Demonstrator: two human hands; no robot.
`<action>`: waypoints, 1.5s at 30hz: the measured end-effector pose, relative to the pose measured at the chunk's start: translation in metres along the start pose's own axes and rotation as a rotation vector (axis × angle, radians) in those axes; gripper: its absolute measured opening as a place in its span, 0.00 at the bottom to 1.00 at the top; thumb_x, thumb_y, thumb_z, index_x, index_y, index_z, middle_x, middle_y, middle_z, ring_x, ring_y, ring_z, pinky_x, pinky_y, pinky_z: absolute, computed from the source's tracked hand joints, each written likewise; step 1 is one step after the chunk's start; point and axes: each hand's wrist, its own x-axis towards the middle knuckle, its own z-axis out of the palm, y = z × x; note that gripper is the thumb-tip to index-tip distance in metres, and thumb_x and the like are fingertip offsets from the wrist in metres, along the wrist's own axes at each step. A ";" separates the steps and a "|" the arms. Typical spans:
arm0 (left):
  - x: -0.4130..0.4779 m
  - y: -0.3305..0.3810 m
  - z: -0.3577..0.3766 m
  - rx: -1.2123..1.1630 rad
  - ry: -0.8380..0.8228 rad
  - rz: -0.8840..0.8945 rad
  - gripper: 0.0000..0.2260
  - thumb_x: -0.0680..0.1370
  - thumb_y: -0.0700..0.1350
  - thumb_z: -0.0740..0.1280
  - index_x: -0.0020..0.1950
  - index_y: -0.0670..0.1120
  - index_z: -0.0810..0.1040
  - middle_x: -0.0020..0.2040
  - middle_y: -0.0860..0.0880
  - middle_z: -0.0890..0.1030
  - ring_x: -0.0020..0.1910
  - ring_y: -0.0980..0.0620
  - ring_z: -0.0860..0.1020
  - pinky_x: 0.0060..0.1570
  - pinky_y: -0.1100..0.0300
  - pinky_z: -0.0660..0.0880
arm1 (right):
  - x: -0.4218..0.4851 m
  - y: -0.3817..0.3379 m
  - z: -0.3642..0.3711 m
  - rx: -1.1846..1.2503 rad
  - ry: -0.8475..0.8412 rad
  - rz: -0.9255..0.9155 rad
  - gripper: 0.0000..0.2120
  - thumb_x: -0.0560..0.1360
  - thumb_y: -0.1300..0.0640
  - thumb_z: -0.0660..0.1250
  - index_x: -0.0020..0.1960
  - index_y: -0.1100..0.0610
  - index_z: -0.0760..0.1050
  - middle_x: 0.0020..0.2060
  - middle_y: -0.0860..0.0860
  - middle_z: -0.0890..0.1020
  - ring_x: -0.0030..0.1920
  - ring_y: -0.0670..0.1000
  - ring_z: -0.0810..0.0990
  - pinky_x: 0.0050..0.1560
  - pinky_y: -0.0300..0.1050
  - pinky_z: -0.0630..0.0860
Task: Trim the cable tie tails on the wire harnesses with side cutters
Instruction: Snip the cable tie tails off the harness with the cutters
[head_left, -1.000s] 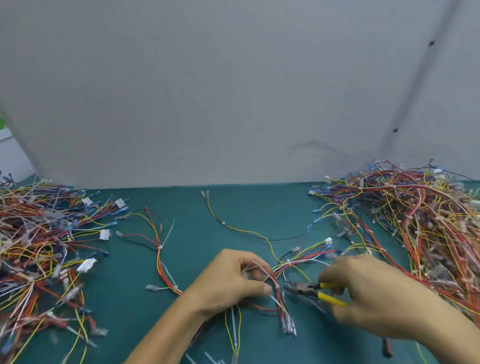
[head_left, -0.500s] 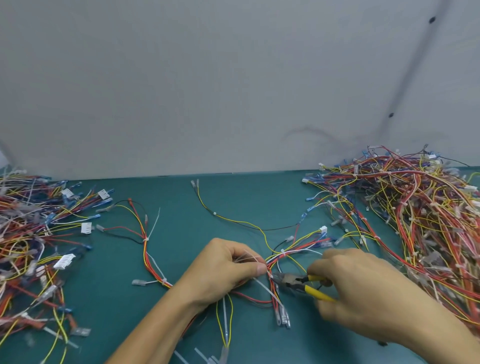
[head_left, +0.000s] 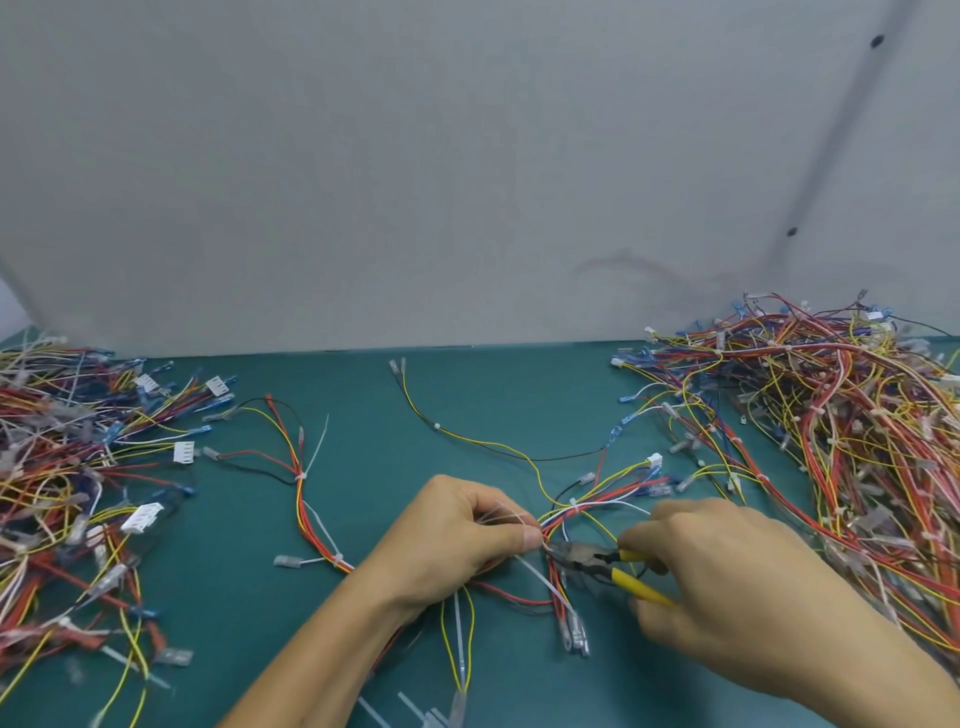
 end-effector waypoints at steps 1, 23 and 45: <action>0.000 0.000 0.000 -0.006 -0.003 -0.003 0.03 0.71 0.40 0.75 0.39 0.42 0.83 0.29 0.48 0.73 0.27 0.54 0.64 0.28 0.65 0.61 | -0.001 -0.001 0.000 -0.008 -0.002 0.003 0.15 0.72 0.41 0.58 0.51 0.49 0.70 0.48 0.45 0.73 0.52 0.51 0.76 0.43 0.45 0.70; -0.003 0.007 0.002 -0.058 0.069 -0.015 0.08 0.73 0.39 0.72 0.34 0.46 0.80 0.26 0.55 0.70 0.25 0.59 0.67 0.27 0.68 0.63 | 0.005 -0.004 0.007 -0.068 -0.098 -0.028 0.12 0.74 0.44 0.57 0.52 0.50 0.69 0.47 0.47 0.75 0.51 0.54 0.75 0.40 0.45 0.67; -0.017 -0.001 0.005 0.677 0.180 0.321 0.07 0.72 0.52 0.72 0.48 0.52 0.79 0.42 0.58 0.76 0.43 0.61 0.72 0.45 0.69 0.68 | 0.041 0.017 -0.011 0.016 -0.049 -0.118 0.20 0.69 0.42 0.61 0.61 0.43 0.71 0.53 0.41 0.74 0.55 0.49 0.75 0.49 0.46 0.75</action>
